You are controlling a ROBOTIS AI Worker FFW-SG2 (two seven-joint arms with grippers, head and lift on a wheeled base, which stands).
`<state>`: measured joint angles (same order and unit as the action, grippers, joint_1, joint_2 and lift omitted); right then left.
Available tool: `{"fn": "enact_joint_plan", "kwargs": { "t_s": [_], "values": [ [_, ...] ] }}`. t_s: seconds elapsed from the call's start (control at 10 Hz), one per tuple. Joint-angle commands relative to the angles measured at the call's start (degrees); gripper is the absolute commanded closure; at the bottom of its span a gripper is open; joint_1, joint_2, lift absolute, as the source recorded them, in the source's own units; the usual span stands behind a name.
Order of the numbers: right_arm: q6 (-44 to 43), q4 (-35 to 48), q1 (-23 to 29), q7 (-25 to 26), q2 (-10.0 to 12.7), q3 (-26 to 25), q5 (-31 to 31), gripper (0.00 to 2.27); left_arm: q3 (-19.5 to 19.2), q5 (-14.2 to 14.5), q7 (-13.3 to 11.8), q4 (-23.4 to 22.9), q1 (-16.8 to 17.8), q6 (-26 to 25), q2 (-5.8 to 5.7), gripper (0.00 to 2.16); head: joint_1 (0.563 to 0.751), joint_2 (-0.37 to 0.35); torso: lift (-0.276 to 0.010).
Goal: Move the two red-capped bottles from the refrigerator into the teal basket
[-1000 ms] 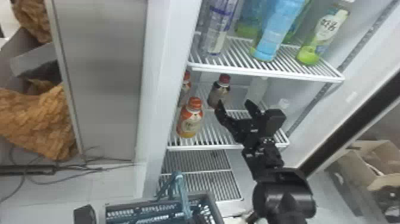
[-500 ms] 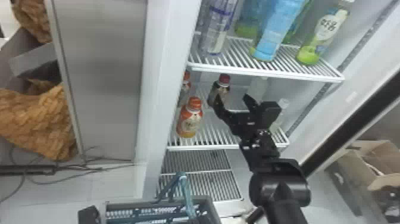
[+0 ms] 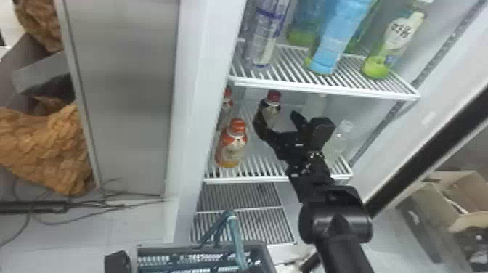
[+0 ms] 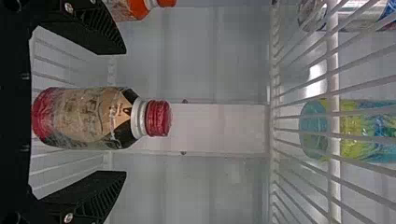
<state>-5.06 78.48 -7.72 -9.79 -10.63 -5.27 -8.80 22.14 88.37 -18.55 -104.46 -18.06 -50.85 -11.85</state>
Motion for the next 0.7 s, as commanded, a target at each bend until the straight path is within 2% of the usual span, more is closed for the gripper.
{"fn": "enact_joint_plan", "kwargs": {
  "t_s": [0.0,0.2,0.6],
  "values": [
    [0.56,-0.79,-1.01,0.03,0.00,0.13,0.01,0.09,1.39,0.87,0.01,0.47,0.76,-0.47,-0.28,1.10,0.695,-0.350,-0.228],
    [0.70,-1.49,-2.13,0.30,-0.09,0.82,0.12,0.09,2.65,1.44,0.01,0.47,1.18,-0.61,-0.55,1.10,0.695,-0.350,-0.228],
    [1.40,-3.46,-3.54,0.91,-0.26,1.05,0.23,0.09,2.76,1.67,-0.08,0.47,1.33,-0.61,-0.55,1.10,0.695,-0.350,-0.228]
  ]
}}
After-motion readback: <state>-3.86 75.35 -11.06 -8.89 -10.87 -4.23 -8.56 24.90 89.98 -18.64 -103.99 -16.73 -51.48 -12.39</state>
